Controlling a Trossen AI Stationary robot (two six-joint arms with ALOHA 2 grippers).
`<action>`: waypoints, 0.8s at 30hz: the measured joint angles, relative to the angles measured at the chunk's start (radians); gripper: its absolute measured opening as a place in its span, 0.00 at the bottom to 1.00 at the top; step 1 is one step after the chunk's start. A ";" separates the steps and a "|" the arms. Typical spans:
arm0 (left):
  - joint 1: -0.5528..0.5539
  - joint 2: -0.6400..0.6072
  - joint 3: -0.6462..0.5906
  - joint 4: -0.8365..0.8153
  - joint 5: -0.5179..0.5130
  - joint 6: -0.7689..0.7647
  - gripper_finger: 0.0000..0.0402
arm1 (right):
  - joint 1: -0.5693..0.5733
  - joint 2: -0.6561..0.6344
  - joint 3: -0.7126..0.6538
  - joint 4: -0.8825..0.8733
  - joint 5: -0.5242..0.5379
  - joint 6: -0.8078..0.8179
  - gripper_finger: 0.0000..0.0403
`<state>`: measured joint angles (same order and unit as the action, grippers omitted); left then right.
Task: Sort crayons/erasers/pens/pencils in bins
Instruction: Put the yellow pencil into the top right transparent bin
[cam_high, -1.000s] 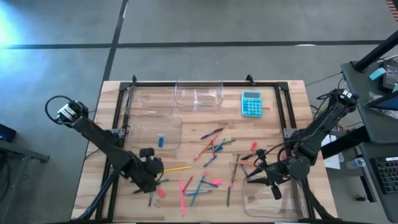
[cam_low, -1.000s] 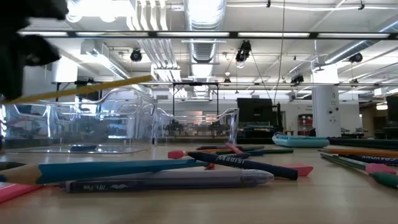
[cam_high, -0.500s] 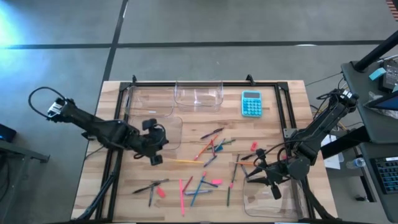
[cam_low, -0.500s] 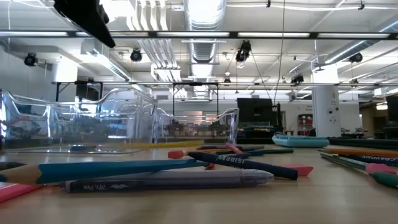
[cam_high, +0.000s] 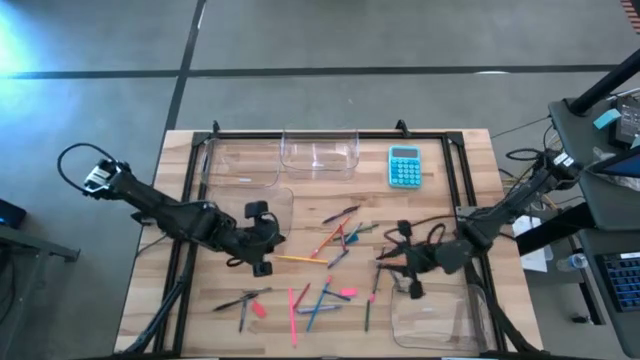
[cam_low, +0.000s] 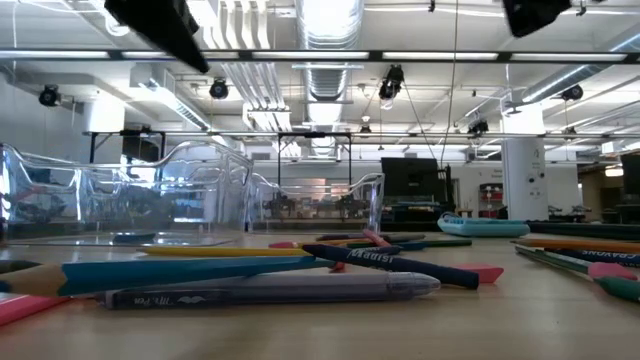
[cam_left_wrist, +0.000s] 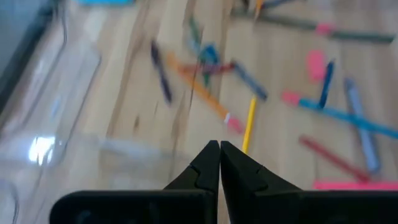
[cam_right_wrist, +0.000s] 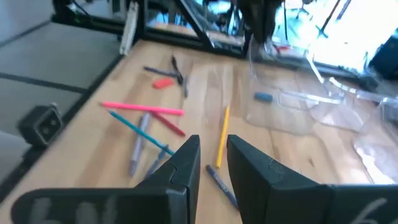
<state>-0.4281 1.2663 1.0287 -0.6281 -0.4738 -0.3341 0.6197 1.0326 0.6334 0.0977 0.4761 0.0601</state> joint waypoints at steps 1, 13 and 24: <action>-0.003 -0.003 -0.007 0.045 -0.007 0.029 0.00 | -0.025 0.013 0.000 0.006 -0.029 0.001 0.17; -0.005 -0.011 -0.158 0.439 -0.036 0.215 0.00 | -0.234 0.236 0.063 0.123 -0.281 0.012 0.18; -0.025 -0.061 -0.327 0.859 -0.109 0.326 0.00 | -0.306 0.520 0.229 0.116 -0.339 -0.001 0.31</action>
<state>-0.4532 1.2054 0.7013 0.2308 -0.5828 -0.0083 0.3134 1.5527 0.8627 0.2138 0.1375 0.0589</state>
